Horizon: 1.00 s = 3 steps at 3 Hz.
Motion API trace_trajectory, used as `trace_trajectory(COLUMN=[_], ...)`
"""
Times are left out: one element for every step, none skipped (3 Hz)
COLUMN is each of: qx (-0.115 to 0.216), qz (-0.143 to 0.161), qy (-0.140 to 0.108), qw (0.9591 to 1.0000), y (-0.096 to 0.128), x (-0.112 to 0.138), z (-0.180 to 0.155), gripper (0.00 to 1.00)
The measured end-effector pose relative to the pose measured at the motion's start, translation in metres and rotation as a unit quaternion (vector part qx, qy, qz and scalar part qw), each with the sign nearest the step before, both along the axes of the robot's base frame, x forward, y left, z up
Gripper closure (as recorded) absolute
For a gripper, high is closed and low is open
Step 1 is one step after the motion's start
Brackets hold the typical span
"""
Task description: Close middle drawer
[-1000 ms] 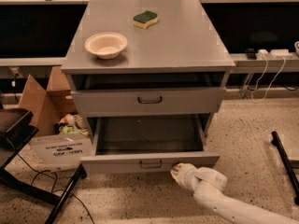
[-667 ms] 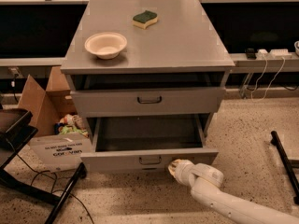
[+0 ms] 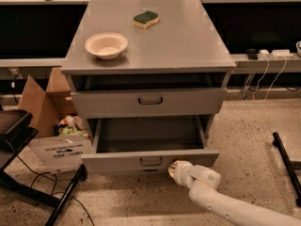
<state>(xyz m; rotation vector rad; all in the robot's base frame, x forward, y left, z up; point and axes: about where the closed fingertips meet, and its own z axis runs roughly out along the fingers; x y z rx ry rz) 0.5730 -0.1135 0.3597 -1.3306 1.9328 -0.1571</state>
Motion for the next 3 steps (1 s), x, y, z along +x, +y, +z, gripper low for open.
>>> trace_trajectory(qx=[0.000, -0.013, -0.022], qz=[0.000, 0.008, 0.012], qy=[0.000, -0.009, -0.016], qw=[1.0000, 0.9998, 0.9996], y=[0.000, -0.003, -0.005], x=[-0.002, 0.006, 0.013], z=[0.000, 0.000, 0.000], gripper=[1.00, 1.00, 1.00])
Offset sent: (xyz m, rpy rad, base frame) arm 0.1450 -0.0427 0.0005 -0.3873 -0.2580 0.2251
